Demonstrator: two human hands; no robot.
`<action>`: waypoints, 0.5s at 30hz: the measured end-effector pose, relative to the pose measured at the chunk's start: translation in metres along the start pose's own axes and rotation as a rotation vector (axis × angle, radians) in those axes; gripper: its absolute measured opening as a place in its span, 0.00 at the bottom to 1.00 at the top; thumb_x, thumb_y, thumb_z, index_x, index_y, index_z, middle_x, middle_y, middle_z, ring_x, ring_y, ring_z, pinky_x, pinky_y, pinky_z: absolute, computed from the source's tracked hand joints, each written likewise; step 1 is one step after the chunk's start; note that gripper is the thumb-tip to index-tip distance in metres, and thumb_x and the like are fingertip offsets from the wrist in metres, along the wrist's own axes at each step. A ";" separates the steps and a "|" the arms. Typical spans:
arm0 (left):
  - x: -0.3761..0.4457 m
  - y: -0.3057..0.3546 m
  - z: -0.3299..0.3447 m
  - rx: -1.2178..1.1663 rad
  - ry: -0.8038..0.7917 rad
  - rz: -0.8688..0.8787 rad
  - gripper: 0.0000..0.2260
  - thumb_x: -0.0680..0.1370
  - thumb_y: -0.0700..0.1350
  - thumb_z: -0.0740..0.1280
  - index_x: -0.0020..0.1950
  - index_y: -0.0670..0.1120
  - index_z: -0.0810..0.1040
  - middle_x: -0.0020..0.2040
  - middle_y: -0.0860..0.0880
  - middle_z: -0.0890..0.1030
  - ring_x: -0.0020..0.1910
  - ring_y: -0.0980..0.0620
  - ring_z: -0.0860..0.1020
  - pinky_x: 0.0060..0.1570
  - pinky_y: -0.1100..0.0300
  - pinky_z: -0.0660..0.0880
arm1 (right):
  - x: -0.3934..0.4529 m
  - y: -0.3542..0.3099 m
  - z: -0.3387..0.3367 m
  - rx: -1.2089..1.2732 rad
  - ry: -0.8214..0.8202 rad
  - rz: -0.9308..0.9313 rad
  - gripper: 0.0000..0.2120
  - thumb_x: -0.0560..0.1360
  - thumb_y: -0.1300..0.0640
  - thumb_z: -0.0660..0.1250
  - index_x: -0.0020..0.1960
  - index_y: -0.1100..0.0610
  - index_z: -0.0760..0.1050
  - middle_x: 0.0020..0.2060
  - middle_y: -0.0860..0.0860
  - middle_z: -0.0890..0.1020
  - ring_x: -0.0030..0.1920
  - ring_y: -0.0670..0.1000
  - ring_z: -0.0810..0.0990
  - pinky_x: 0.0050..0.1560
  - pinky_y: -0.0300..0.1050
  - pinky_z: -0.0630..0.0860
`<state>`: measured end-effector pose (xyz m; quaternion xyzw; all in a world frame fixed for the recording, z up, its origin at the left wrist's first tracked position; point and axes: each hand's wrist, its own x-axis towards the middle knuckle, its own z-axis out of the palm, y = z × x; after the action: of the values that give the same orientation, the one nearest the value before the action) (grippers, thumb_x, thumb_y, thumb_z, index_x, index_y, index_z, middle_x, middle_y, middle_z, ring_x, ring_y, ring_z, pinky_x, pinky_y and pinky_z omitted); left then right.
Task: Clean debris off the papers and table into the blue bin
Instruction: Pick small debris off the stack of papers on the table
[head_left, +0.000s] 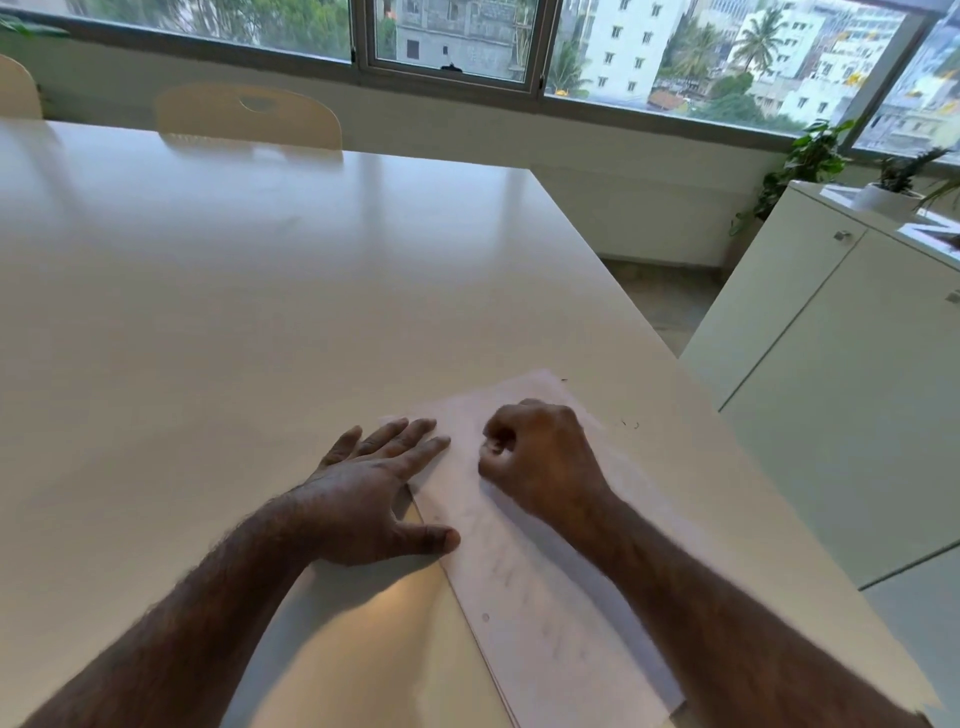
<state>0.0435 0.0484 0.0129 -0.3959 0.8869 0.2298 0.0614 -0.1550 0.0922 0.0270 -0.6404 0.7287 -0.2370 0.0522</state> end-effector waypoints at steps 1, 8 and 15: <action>0.001 0.000 0.000 -0.001 0.000 0.004 0.54 0.56 0.82 0.50 0.78 0.62 0.40 0.74 0.65 0.34 0.72 0.64 0.30 0.71 0.57 0.29 | 0.006 0.005 -0.002 -0.021 0.000 0.032 0.10 0.67 0.55 0.67 0.45 0.55 0.83 0.41 0.52 0.84 0.42 0.52 0.82 0.45 0.43 0.79; 0.000 0.001 0.001 0.010 0.011 -0.011 0.46 0.68 0.74 0.60 0.78 0.61 0.40 0.77 0.62 0.36 0.73 0.62 0.31 0.73 0.53 0.31 | 0.007 0.009 -0.002 -0.027 0.021 0.086 0.08 0.66 0.54 0.67 0.41 0.57 0.81 0.36 0.52 0.82 0.39 0.51 0.82 0.35 0.29 0.73; -0.004 0.003 0.002 0.018 0.013 -0.014 0.45 0.70 0.73 0.61 0.78 0.60 0.41 0.77 0.62 0.36 0.74 0.62 0.32 0.73 0.54 0.30 | 0.030 0.037 -0.019 -0.138 0.157 0.288 0.09 0.67 0.54 0.68 0.42 0.57 0.81 0.40 0.54 0.83 0.43 0.55 0.82 0.34 0.35 0.70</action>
<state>0.0439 0.0531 0.0134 -0.4032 0.8865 0.2188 0.0608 -0.2016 0.0709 0.0353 -0.5110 0.8292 -0.2258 -0.0152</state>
